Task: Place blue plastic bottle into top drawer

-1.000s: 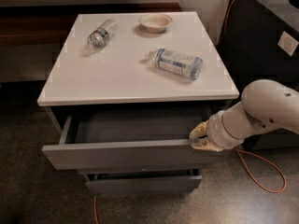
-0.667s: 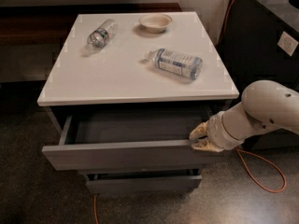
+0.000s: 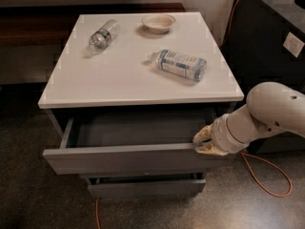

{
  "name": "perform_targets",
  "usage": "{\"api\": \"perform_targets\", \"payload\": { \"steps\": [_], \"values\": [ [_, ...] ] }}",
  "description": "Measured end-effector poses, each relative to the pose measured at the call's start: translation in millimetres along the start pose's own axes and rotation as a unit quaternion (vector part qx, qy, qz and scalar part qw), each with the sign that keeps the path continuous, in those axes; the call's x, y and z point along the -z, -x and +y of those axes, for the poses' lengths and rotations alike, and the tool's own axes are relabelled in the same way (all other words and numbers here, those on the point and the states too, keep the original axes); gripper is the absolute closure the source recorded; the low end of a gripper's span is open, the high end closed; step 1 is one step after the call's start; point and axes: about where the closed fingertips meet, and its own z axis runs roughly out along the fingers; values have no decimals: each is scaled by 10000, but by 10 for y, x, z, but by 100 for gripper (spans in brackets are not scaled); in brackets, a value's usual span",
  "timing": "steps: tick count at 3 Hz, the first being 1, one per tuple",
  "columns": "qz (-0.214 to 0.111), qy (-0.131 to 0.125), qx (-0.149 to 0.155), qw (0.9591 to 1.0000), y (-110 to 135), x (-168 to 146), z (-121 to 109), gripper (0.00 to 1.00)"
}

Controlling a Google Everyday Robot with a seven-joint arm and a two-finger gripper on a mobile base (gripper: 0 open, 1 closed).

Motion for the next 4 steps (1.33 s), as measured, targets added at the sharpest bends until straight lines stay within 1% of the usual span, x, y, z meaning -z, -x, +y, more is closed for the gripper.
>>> {"api": "perform_targets", "payload": {
  "steps": [1, 2, 3, 4],
  "values": [
    [-26, 54, -18, 10000, 4, 2, 117, 51],
    [-53, 76, -29, 10000, 18, 32, 158, 20],
    [-178, 178, -82, 9996, 84, 172, 344, 0],
    [-331, 222, -94, 9992, 158, 307, 323, 0]
  ]
}}
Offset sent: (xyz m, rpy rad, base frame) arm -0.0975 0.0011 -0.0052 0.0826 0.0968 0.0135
